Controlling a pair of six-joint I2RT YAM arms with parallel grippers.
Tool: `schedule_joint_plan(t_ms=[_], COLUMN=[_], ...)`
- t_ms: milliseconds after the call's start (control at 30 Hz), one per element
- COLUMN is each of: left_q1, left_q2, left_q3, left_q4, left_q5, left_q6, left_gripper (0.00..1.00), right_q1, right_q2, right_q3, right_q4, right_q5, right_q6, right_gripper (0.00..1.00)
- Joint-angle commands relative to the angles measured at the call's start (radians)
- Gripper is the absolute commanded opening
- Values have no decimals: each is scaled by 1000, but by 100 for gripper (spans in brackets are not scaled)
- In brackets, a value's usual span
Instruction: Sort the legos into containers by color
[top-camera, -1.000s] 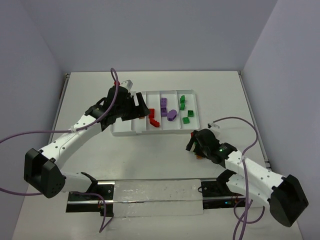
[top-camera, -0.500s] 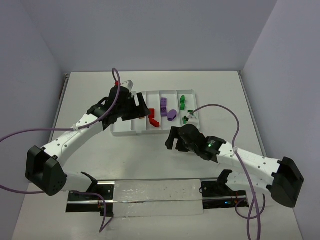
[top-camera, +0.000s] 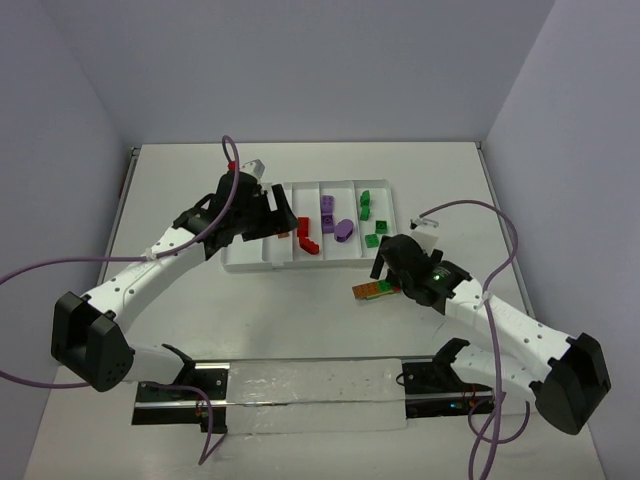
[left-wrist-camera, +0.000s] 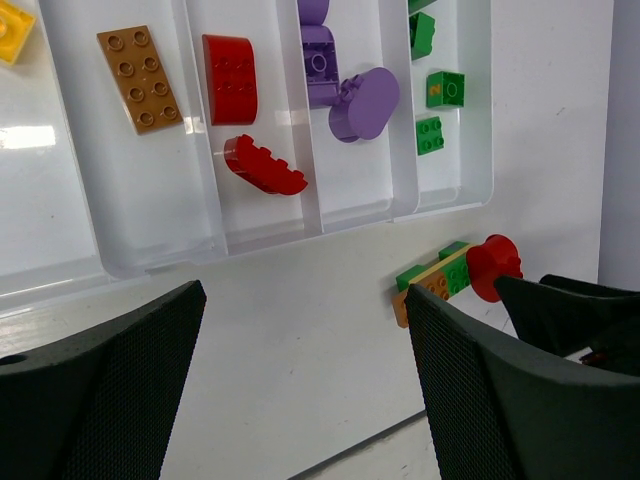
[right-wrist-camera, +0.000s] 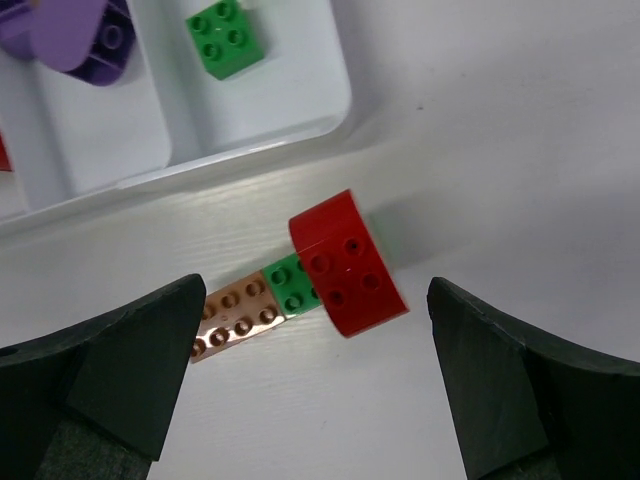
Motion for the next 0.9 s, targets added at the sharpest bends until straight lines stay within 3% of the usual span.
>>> schedule_joint_plan(t_ms=[0, 333, 500, 633, 767, 800, 833, 867], left_q1=[4, 6, 9, 9, 9, 9, 9, 7], left_q2=[-40, -44, -30, -29, -38, -38, -40, -38], left_q3=[-1, -16, -12, -19, -47, -55, -62, -81], left_q4=[22, 26, 35, 38, 56, 66, 74, 93], left_q5=[8, 12, 29, 35, 50, 66, 76, 84], left_q6=[8, 13, 13, 5, -8, -18, -23, -41], left_gripper=[89, 89, 89, 89, 89, 89, 89, 89], right_q1=[-30, -92, -91, -91, -91, -91, -91, -91], right_q2=[53, 135, 96, 83, 59, 42, 29, 14], right_q3=[17, -46, -73, -70, -72, -72, -72, -69], right_q4=[10, 156, 179, 161, 148, 147, 145, 142], right_q5=[32, -118, -129, -111, -95, -95, -101, -106], right_q6=[-48, -64, -66, -72, -64, -70, -70, -79], right_gripper=[98, 91, 74, 44, 35, 26, 25, 17])
